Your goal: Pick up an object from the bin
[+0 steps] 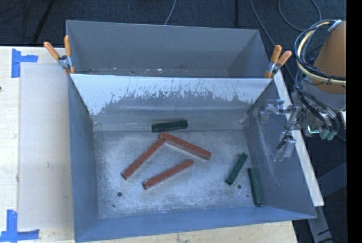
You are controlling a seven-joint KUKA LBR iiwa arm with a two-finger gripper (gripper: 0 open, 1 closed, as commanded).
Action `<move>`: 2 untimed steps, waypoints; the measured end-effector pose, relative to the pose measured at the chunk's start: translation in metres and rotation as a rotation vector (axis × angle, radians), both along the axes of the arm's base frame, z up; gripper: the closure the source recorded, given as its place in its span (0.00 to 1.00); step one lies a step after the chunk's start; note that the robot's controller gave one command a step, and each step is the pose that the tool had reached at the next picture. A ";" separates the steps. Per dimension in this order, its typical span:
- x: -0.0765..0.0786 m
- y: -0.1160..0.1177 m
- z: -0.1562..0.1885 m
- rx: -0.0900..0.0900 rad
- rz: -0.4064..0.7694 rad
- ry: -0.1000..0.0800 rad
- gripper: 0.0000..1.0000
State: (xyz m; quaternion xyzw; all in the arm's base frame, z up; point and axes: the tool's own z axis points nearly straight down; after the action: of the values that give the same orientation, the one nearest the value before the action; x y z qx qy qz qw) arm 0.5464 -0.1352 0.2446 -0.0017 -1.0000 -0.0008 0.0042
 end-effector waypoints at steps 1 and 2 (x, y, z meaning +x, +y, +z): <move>0.043 -0.013 -0.163 0.004 0.451 -0.004 0.00; -0.021 0.041 -0.174 0.004 0.640 -0.010 0.00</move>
Offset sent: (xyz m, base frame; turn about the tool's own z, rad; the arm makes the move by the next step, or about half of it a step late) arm 0.0441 -0.0144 -0.1597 -0.4507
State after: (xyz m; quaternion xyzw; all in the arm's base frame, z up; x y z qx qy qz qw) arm 0.5251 -0.0939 0.0703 0.3129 -0.9498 -0.0014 -0.0006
